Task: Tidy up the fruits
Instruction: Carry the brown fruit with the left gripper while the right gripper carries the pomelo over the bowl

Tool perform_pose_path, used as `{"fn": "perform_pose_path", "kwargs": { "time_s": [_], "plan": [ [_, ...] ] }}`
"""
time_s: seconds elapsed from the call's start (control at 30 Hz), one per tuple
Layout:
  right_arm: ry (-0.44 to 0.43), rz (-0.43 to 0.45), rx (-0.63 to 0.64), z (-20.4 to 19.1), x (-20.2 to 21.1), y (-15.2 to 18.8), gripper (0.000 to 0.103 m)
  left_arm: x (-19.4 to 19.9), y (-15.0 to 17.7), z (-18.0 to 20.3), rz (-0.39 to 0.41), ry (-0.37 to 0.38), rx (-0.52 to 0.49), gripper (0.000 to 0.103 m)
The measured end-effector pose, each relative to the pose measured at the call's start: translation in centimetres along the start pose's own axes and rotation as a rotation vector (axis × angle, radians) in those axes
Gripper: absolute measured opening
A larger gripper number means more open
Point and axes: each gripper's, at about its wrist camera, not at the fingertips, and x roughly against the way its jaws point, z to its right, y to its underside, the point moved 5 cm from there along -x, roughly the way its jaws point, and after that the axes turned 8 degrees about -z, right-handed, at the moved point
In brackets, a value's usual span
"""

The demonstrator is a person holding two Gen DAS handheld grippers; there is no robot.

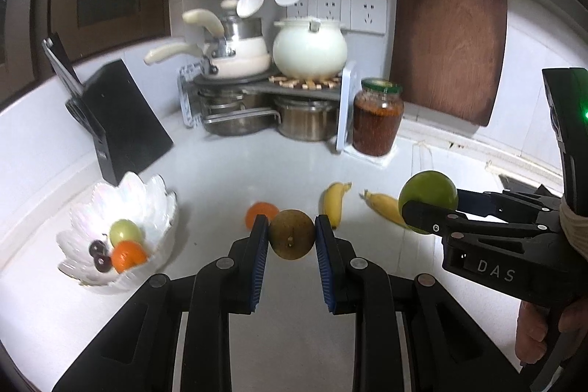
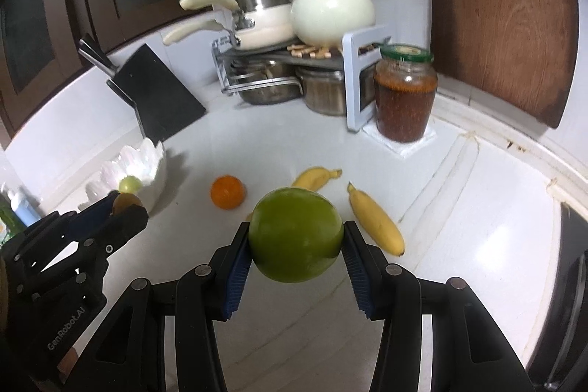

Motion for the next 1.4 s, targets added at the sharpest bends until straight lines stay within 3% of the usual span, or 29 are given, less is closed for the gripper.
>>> {"fn": "perform_pose_path", "kwargs": {
  "time_s": [0.63,1.4],
  "plan": [
    [-0.042,0.146,0.074,-4.4,3.7,-3.1,0.049,4.9,-2.0,-3.2,0.132,-0.057,0.023,0.026],
    [-0.186,0.189,0.212,-14.0,2.8,-6.0,0.049,8.4,-2.5,-11.6,0.199,-0.209,0.118,0.026]
  ]
}}
